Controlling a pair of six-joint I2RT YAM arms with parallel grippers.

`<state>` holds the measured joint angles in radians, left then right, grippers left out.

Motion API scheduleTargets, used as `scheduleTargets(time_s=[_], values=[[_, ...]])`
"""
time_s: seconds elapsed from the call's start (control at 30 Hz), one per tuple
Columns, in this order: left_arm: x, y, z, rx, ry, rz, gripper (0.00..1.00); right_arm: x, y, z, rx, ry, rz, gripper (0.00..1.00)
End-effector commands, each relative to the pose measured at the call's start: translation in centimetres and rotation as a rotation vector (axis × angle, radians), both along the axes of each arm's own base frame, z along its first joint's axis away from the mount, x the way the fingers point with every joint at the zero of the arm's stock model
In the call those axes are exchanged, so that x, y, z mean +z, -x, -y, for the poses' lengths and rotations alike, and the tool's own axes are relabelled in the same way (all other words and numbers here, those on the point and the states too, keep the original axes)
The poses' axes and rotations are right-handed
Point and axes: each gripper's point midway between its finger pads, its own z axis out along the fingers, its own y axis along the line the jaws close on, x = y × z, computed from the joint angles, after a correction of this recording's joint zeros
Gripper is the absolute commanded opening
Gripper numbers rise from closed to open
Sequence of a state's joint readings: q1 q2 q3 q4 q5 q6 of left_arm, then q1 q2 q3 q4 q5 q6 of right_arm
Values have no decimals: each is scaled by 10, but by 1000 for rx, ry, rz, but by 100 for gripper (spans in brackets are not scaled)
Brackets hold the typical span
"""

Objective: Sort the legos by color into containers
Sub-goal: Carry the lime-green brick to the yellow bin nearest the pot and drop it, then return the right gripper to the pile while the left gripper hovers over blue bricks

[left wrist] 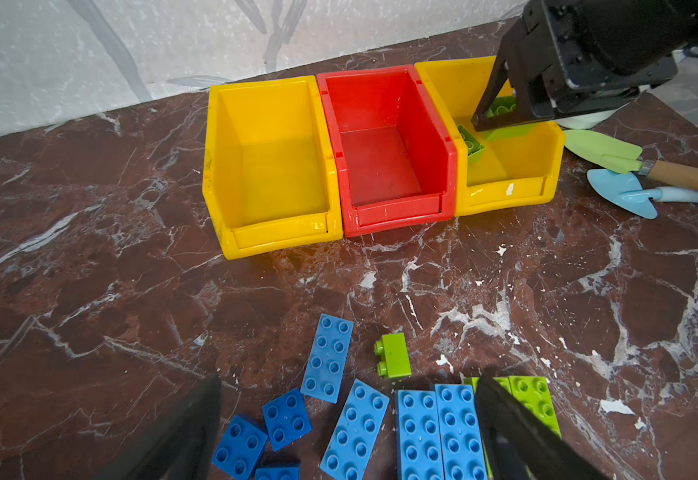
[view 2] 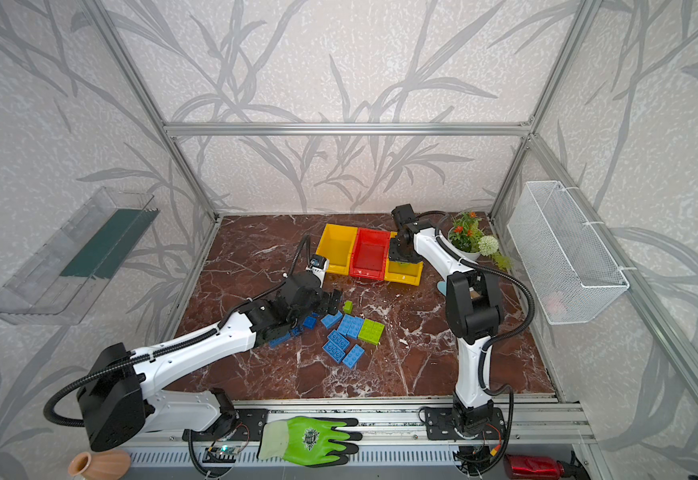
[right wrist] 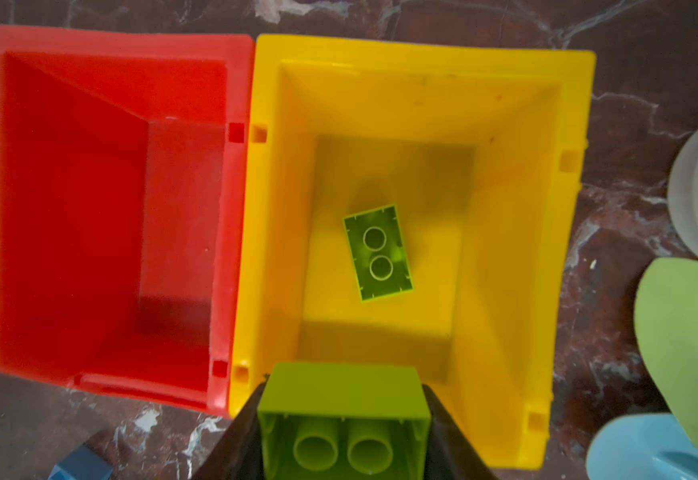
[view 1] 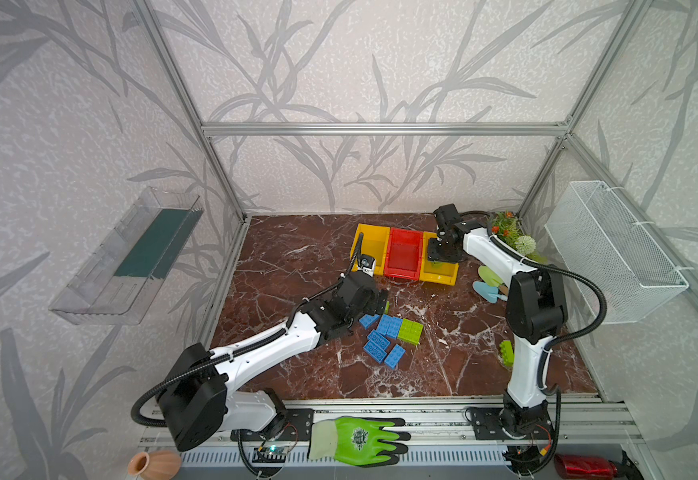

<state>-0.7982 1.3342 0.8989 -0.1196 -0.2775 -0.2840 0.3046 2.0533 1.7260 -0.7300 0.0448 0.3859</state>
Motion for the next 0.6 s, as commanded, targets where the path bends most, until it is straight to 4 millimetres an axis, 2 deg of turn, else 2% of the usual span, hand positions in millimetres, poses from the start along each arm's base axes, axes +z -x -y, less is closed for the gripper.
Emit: scheduleTargets(time_s=[0.0,0.07,0.13,0.2,0.33,0.57], values=[[13,-10,6,-16,28,15,94,-9,-7,5,14,34,-30,37],[13,-13,3,-4,34,8,94,-12,-12,4,19,42,-33,41],[12,-15,0,7,38,3,94,-11,-14,5,17,53,-37,51],[12,-15,-3,18,43,2,94,-6,-14,7,16,57,-27,62],[11,-12,-12,40,50,1,94,8,-5,7,10,36,-2,75],[5,5,-29,74,85,-11,94,30,35,-12,40,-48,8,78]])
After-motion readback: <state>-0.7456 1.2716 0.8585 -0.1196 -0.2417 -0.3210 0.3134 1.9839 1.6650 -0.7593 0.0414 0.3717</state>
